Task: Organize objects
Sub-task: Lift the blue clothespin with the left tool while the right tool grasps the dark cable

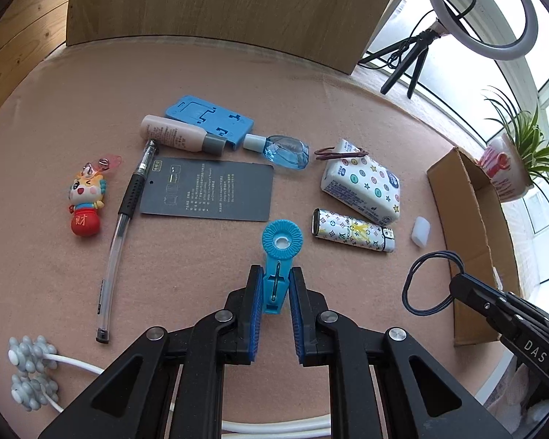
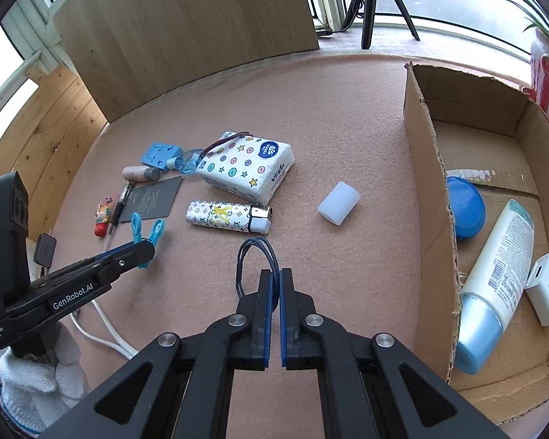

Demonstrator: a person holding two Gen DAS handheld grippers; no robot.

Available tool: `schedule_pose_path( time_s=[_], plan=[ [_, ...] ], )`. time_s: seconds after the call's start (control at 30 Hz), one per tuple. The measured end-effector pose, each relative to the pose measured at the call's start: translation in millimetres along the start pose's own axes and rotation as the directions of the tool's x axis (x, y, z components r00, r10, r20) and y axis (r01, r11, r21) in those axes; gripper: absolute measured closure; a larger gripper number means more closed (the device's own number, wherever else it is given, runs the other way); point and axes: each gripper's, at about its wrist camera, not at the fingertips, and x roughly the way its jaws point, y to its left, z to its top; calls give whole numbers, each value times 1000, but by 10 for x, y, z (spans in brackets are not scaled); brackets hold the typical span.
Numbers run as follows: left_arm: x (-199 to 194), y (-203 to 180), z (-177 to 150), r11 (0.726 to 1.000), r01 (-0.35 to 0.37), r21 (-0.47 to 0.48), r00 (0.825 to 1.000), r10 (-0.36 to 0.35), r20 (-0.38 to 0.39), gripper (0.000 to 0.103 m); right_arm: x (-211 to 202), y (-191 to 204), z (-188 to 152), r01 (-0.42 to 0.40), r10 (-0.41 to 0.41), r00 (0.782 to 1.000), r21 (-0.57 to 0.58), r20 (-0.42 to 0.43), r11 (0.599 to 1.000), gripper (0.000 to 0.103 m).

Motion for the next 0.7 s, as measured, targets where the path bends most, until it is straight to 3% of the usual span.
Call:
schedule_pose_path(
  time_s=[0.3, 0.7],
  plan=[
    [-117, -342, 99, 999, 20, 37, 999, -22, 39, 88, -511, -168, 90, -10, 9, 994, 9, 104, 1000, 100],
    [-44, -1310, 245, 979, 112, 171, 992, -121, 46, 88, -982, -942, -16, 65, -85, 984, 129, 157, 989, 100]
  ],
)
